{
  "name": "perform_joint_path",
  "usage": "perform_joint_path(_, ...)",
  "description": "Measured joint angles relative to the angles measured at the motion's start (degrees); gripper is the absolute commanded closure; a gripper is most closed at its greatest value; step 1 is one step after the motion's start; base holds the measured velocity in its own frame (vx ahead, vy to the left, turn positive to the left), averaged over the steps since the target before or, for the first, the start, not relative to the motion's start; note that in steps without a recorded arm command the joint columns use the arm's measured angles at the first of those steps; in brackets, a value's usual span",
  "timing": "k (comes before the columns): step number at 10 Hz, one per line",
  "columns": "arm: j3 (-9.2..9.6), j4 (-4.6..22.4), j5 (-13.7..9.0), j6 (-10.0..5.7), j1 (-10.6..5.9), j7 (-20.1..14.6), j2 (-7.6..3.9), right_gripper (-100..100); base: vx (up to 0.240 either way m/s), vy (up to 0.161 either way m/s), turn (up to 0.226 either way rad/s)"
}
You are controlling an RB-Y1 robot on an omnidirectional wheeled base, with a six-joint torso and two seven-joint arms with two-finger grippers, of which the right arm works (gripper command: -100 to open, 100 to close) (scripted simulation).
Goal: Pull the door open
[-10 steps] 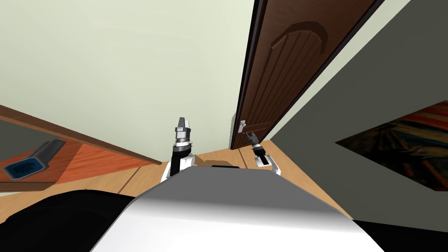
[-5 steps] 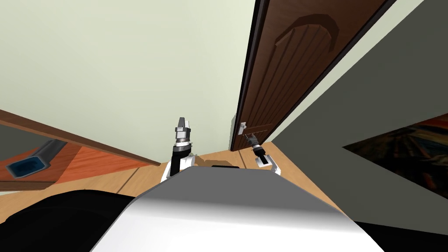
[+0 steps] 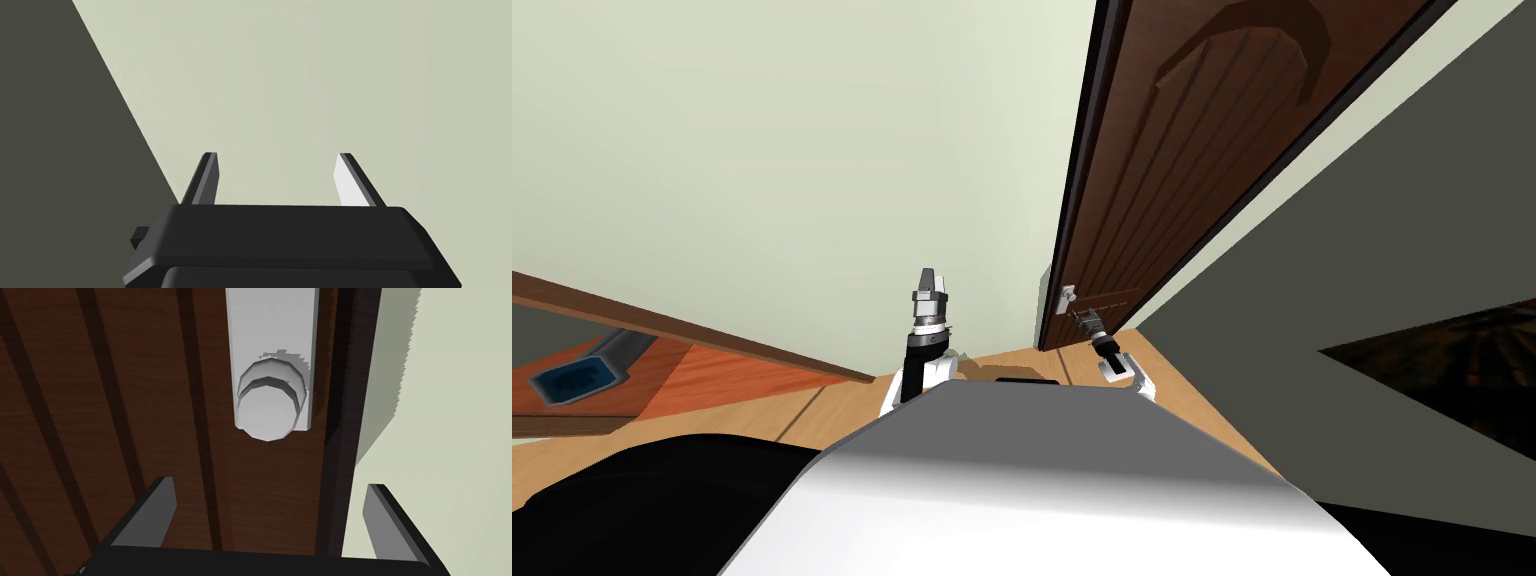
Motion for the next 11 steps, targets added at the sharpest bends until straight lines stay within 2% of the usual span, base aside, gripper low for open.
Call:
perform_joint_path(1, -0.88, 0.2, -0.2, 0.16, 0.0, 0.3, 0.32, -100, 0.127, 0.0, 0.337)
perform_joint_path(3, -3.31, 2.3, -0.6, 0.57, -1.3, 1.6, 1.15, -100, 0.148, 0.015, 0.245)
perform_joint_path(5, -5.21, 3.0, -1.1, 1.26, -1.84, 2.1, 1.32, -100, 0.105, -0.005, 0.123)
perform_joint_path(6, -5.96, 4.2, -1.3, 1.11, -2.55, 2.4, 1.44, -100, 0.032, -0.003, 0.014)
perform_joint_path(7, -6.05, 4.4, -1.3, 1.01, -2.65, 2.5, 1.45, 100, 0.0, 0.0, -0.013)
perform_joint_path(11, -5.98, 4.3, -1.2, 1.18, -2.57, 2.4, 1.38, 100, -0.006, -0.001, 0.002)
